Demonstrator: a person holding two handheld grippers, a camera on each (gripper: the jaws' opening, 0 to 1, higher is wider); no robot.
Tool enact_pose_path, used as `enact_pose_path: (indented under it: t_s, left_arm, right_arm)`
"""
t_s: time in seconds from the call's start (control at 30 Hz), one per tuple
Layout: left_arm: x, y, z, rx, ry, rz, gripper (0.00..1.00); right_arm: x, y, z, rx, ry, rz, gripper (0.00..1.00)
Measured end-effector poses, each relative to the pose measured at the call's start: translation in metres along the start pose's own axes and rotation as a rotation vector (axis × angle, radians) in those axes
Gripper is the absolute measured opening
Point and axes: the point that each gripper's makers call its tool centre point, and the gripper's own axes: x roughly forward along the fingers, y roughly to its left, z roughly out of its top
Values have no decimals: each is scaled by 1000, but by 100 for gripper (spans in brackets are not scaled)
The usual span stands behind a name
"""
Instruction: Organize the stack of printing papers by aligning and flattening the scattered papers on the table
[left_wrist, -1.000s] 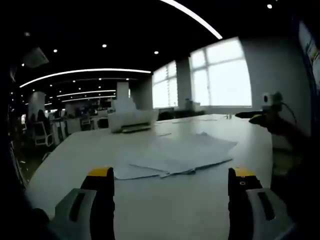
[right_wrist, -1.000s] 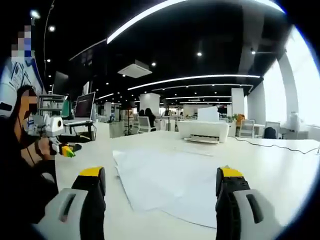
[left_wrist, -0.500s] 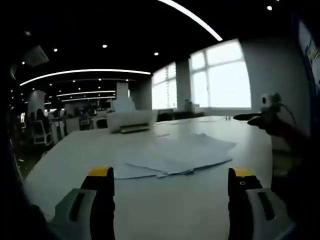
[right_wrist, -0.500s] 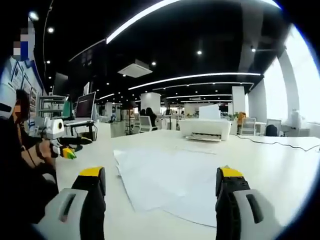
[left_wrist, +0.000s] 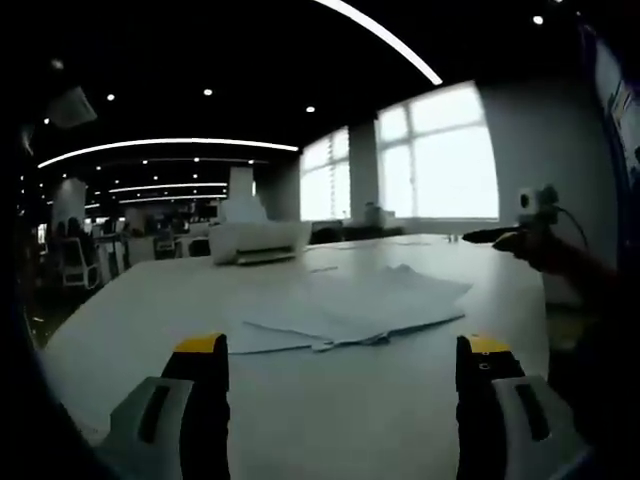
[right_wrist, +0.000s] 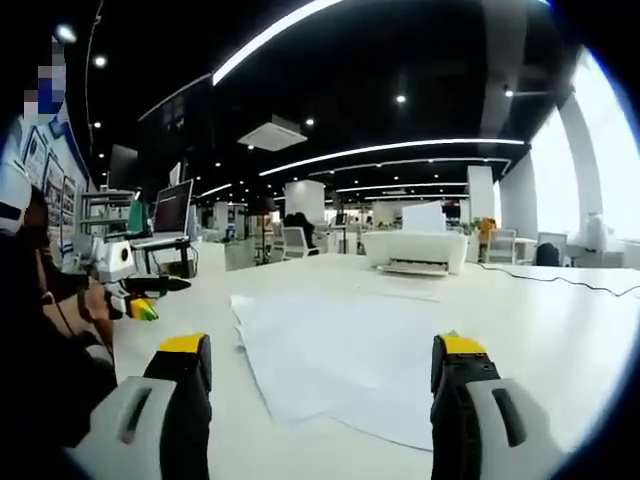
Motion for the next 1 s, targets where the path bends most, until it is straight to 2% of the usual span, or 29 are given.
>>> enact_pose_path:
  t_s: [0.2,0.73,1.0]
  left_arm:
    - [-1,-1,4,1,-17,-5,97]
    - [-6,-10,25,31,-45,-13,97]
    - [-5,-14,26,58,-36,-16,97]
  right_arm:
    - [5,4,-7,1,19,20,86]
    - [17,2,-25,5,75,40,86]
    - [26,-4,-32,12,87,45,86]
